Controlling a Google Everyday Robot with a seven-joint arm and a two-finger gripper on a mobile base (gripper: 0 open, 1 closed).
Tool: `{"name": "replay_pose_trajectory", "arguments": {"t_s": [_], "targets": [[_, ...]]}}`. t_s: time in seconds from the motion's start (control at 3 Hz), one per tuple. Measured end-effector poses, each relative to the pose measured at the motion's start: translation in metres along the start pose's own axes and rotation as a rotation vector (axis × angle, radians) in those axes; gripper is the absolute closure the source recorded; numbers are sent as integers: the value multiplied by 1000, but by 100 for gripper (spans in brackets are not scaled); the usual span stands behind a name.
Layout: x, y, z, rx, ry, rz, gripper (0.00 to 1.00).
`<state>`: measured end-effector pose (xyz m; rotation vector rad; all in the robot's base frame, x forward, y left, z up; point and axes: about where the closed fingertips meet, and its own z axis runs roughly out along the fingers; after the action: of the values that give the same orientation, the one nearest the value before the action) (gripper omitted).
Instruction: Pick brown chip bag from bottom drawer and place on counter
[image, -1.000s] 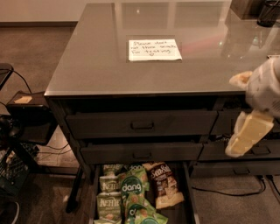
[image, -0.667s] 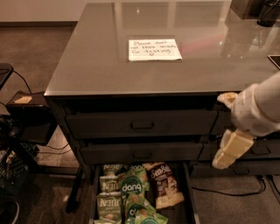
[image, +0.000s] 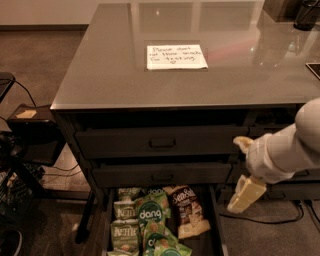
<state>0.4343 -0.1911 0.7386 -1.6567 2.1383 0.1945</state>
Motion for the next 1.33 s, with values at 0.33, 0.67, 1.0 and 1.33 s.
{"name": "replay_pose_trajectory", "arguments": {"t_s": [0.33, 0.67, 1.0, 1.33], "targets": [[20, 14, 43, -55, -14, 28, 0], [20, 14, 43, -55, -13, 28, 0], [30, 13, 56, -27, 49, -23, 0], [61, 0, 92, 17, 128, -87, 0]]}}
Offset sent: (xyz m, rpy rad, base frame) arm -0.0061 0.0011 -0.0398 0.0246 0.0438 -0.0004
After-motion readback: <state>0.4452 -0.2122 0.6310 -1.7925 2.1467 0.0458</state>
